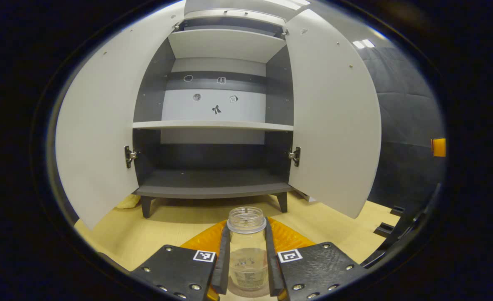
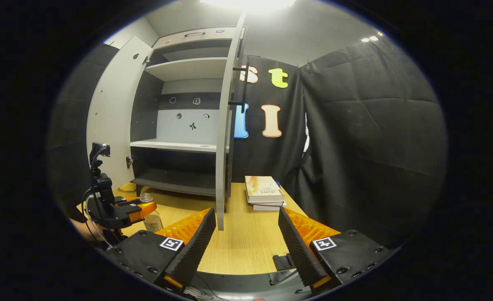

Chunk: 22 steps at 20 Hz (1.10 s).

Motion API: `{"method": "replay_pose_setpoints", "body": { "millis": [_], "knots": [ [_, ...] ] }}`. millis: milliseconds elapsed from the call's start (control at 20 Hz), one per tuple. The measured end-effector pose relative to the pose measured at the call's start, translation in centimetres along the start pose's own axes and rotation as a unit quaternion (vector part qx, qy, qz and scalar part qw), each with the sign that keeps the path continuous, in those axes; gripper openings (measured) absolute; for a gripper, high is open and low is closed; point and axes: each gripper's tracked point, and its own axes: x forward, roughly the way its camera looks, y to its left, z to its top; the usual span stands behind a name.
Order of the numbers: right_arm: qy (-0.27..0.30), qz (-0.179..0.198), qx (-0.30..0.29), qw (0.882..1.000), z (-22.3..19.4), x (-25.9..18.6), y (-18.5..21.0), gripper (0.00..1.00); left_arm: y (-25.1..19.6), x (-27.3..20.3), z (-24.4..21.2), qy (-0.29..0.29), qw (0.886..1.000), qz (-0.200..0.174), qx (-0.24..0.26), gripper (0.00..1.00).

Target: Grasp the bottle in the cabinet with the left hand and place it on the coaster, then close the right door with the right hand and the left door with the left hand.

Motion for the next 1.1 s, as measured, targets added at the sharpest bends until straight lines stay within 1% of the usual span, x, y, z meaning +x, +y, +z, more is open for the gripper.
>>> {"method": "replay_pose_setpoints", "body": {
  "millis": [100,150,200,250,300,400,500,550,600,650,750,800,850,950,1000,1050,1100],
  "knots": [
    [0.0,-0.001,-0.006,1.0,0.1,-0.1,0.1,0.96,-0.2,-0.4,0.1,-0.007,1.0,-0.001,0.006,0.39],
    [-0.001,-0.001,-0.009,1.0,0.1,-0.1,0.1,0.94,-0.2,-0.7,0.0,-0.009,1.0,0.0,0.007,0.39],
    [-0.002,-0.001,-0.011,1.0,0.3,0.0,0.2,0.96,-0.3,-0.8,0.1,-0.011,1.0,0.001,0.007,0.39],
    [-0.003,-0.001,-0.012,1.0,0.2,-0.1,0.2,0.94,-0.2,-0.9,0.0,-0.01,1.0,0.004,0.006,0.39],
    [-0.003,0.0,-0.012,1.0,0.3,0.0,0.2,0.96,-0.1,-1.0,0.1,-0.009,1.0,0.006,0.005,0.4],
    [-0.001,0.002,-0.009,1.0,0.2,0.1,0.5,0.96,0.0,-1.0,0.0,-0.004,1.0,0.012,0.005,0.44],
    [-0.003,0.004,-0.006,1.0,0.5,0.2,0.6,0.96,0.2,-1.2,0.0,-0.001,1.0,0.017,0.008,0.43],
    [-0.004,0.004,-0.006,1.0,0.6,0.1,0.7,0.94,0.4,-1.3,0.2,-0.002,1.0,0.02,0.01,0.51],
    [-0.007,0.005,-0.005,1.0,0.8,0.1,0.7,0.94,0.5,-1.5,0.5,-0.003,1.0,0.023,0.012,0.56],
    [-0.009,0.006,-0.004,1.0,1.0,0.1,0.8,0.96,0.6,-1.8,0.7,-0.003,1.0,0.026,0.012,0.68],
    [-0.013,0.007,-0.002,1.0,1.5,0.1,0.8,0.96,1.0,-2.1,1.4,-0.006,0.999,0.034,0.01,0.8],
    [-0.017,0.008,-0.001,1.0,1.9,0.2,0.8,0.94,1.1,-2.2,2.1,-0.01,0.999,0.036,0.009,0.82],
    [-0.02,0.009,0.0,1.0,2.2,0.2,0.8,0.96,1.2,-2.5,2.6,-0.013,0.999,0.039,0.01,0.89],
    [-0.021,0.013,0.005,1.0,2.8,0.4,0.8,0.96,1.4,-3.2,4.1,-0.019,0.999,0.047,0.015,0.91],
    [-0.022,0.016,0.009,1.0,3.2,0.6,0.8,0.94,1.6,-3.6,5.1,-0.023,0.998,0.051,0.017,0.89],
    [-0.025,0.018,0.013,0.999,3.6,0.7,0.7,0.94,1.7,-4.0,6.0,-0.026,0.998,0.055,0.019,0.89],
    [-0.027,0.02,0.017,0.999,4.2,1.0,0.5,0.96,1.8,-4.5,7.0,-0.029,0.998,0.06,0.021,0.89]
  ]
}}
